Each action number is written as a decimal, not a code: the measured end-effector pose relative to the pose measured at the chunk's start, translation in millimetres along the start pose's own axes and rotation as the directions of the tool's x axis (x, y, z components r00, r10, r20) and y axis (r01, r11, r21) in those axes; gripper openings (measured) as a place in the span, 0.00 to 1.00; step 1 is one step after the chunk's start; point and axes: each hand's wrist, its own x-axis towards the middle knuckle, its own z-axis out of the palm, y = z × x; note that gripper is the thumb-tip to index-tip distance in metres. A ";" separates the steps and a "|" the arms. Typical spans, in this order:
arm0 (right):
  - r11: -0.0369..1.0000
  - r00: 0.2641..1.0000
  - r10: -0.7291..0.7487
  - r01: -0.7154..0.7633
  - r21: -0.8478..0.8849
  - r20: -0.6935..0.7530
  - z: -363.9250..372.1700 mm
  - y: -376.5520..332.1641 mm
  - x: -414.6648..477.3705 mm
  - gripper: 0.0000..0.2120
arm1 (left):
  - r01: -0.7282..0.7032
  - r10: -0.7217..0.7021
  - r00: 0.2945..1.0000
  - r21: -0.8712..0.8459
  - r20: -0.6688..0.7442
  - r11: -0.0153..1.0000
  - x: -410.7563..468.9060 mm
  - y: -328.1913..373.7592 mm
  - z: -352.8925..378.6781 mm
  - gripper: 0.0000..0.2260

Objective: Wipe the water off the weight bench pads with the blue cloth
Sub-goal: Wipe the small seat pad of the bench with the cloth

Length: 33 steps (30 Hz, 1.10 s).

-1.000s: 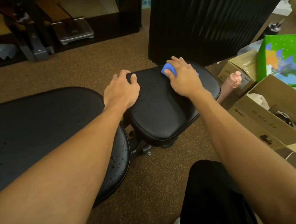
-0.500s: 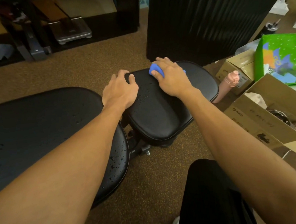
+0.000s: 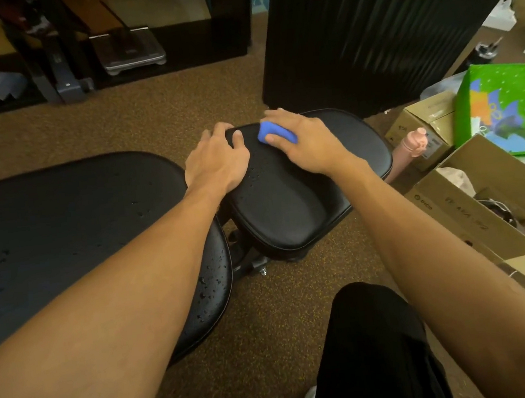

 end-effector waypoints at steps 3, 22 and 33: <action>0.993 0.990 0.120 -0.120 -0.002 -0.070 -4.6 10.5 4.8 0.23 | 0.005 -0.005 1.000 0.003 0.000 1.000 0.6 0.0 -1.0 0.20; 1.000 1.000 -0.024 0.024 -0.006 0.008 -2.4 4.1 -48.6 0.24 | -0.011 0.011 1.000 0.002 0.010 1.000 0.7 -2.0 -1.6 0.20; 0.999 0.999 -0.054 0.054 0.005 -0.006 -3.8 1.8 -65.6 0.23 | -0.013 0.013 1.000 -0.008 0.027 1.000 1.5 -2.4 -1.8 0.20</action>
